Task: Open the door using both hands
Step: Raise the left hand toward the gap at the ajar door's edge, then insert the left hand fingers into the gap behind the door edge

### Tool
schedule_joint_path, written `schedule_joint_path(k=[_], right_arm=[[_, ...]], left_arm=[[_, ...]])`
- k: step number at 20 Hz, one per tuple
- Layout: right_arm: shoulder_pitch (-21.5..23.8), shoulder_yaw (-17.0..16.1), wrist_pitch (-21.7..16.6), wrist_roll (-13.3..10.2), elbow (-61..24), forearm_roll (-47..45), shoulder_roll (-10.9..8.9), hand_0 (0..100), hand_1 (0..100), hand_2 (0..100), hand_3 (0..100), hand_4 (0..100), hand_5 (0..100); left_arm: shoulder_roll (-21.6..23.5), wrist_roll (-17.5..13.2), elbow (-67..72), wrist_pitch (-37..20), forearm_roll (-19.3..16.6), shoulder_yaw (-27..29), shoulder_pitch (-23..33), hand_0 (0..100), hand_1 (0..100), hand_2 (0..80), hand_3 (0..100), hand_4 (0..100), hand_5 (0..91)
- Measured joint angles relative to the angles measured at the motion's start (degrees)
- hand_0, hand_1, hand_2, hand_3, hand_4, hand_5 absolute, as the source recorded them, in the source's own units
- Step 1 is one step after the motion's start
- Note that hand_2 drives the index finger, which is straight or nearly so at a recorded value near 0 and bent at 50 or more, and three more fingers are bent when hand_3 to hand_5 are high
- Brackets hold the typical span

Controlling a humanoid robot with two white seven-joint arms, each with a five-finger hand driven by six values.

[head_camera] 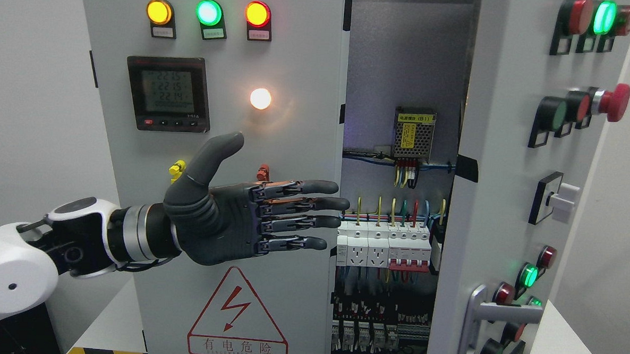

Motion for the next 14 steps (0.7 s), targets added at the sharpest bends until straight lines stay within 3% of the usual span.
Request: schedule_joint_path(k=[10, 14], right_arm=[[0.0, 0.0, -0.01, 0.0, 0.0, 0.0, -0.01, 38, 0, 0, 0, 0, 0], [0.0, 0.0, -0.01, 0.0, 0.0, 0.0, -0.01, 38, 0, 0, 0, 0, 0]], left_arm=[[-7.52, 0.8, 1.17, 1.46, -0.13, 5.74, 2.97, 0, 0, 0.0, 0, 0, 0.0], [-10.78, 4.55, 1.66, 1.48, -0.86, 7.06, 3.4, 0, 0, 0.0, 0, 0, 0.0]])
